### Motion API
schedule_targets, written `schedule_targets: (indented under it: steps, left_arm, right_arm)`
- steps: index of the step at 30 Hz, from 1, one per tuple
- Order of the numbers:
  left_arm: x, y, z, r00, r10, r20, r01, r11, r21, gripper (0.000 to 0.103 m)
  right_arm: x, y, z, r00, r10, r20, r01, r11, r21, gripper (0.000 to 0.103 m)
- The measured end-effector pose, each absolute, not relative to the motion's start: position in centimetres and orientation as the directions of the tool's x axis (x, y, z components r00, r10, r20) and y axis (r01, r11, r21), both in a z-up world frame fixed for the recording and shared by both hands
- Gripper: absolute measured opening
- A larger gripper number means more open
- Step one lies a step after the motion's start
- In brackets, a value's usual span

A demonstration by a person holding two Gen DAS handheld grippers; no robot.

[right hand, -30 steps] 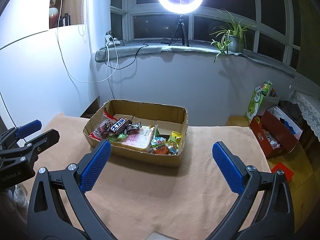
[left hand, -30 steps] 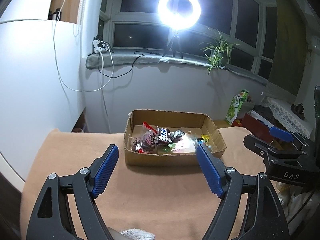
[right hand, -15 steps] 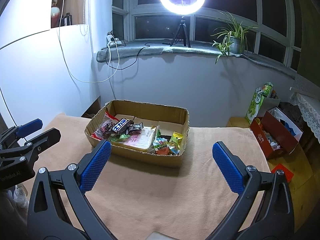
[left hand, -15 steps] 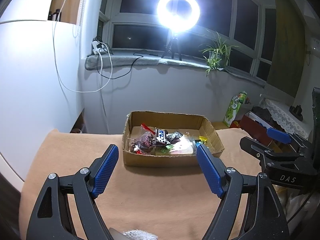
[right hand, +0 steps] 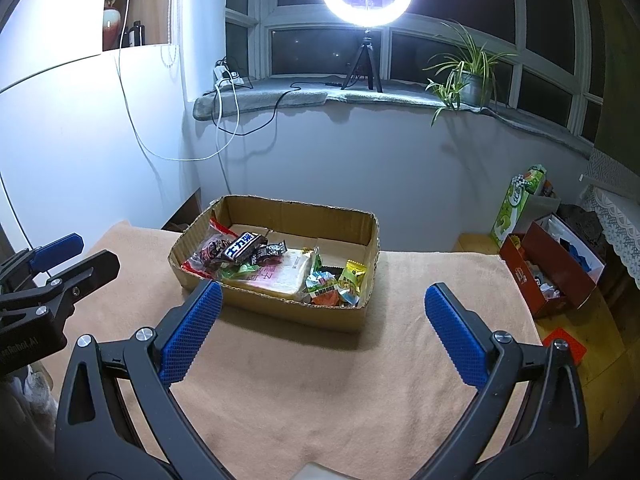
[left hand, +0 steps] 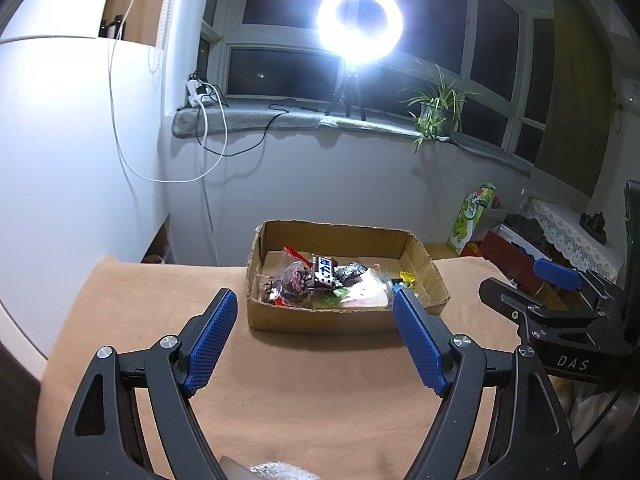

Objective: Organize snacks

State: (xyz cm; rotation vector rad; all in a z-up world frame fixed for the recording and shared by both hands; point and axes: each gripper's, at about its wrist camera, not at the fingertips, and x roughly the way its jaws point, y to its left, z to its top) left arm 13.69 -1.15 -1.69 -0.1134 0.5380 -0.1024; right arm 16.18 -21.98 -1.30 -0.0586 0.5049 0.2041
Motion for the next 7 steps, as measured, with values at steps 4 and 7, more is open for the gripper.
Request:
schedule_targets:
  steps: [4, 7]
  left_arm:
    - [13.63, -1.09, -1.74, 0.855, -0.128, -0.503, 0.068, 0.988, -0.135, 0.080]
    - [13.56, -0.95, -1.75, 0.855, -0.135, -0.501, 0.072, 0.987, -0.143, 0.080]
  right_arm:
    - [16.21, -22.06, -1.35, 0.857, 0.177, -0.485, -0.205, 0.979, -0.006, 0.103]
    - [16.39, -22.31, -1.49, 0.856, 0.178, -0.485, -0.206, 0.979, -0.004, 0.103]
